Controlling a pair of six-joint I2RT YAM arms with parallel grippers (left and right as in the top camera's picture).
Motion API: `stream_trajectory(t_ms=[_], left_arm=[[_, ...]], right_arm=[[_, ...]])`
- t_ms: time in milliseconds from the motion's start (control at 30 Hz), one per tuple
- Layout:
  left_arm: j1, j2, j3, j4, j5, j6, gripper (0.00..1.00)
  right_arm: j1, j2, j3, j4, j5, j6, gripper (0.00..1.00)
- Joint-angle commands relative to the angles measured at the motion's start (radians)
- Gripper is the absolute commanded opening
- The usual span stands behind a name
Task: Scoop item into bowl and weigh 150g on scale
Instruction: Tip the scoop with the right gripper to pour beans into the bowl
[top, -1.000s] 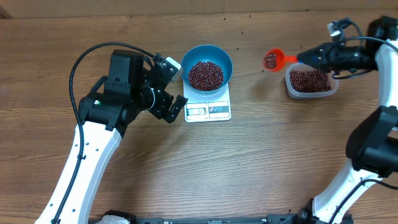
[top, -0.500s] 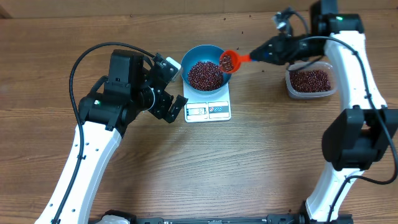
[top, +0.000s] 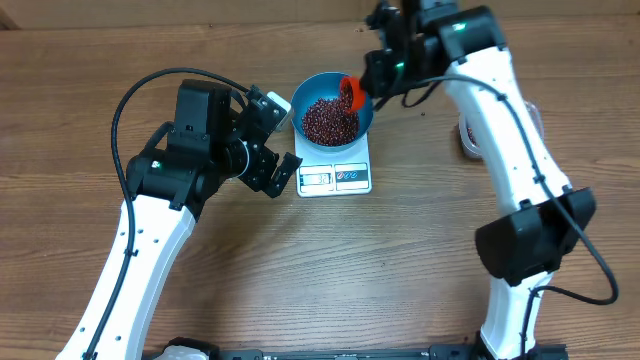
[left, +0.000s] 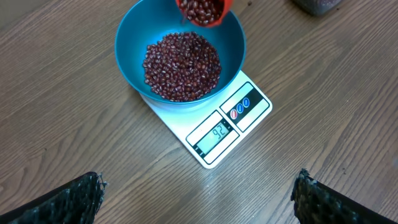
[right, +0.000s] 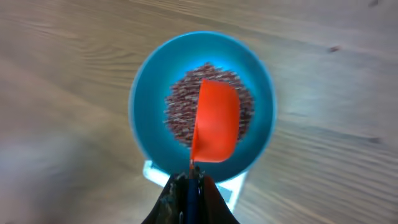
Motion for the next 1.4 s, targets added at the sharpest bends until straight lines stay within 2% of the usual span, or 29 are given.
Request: stream_trajectory(t_ms=[0,233,533,967,1367], left_arm=[[0.005,0.005,-0.004,0.003,0.008,-0.006,0.99],[0.005,0.005,-0.004,0.003,0.008,-0.006,0.99],[0.005,0.005,-0.004,0.003,0.008,-0.006,1.00],[0.005,0.005,-0.004,0.003,0.008,-0.006,1.00],[0.005,0.005,-0.004,0.003,0.008,-0.006,1.00]], right_arm=[[0.074,-0.005,0.033,-0.001,0.321,0.020,0.04],[0.188,-0.005,0.033,0.014,0.555,0.019,0.04],[0.199,-0.005,0.033,0.018,0.542,0.019,0.04],[0.173,-0.026,0.035,0.018,0.341,0.016,0.04],[-0.010,-0.121,0.035,0.013,0.021,-0.014,0.04]])
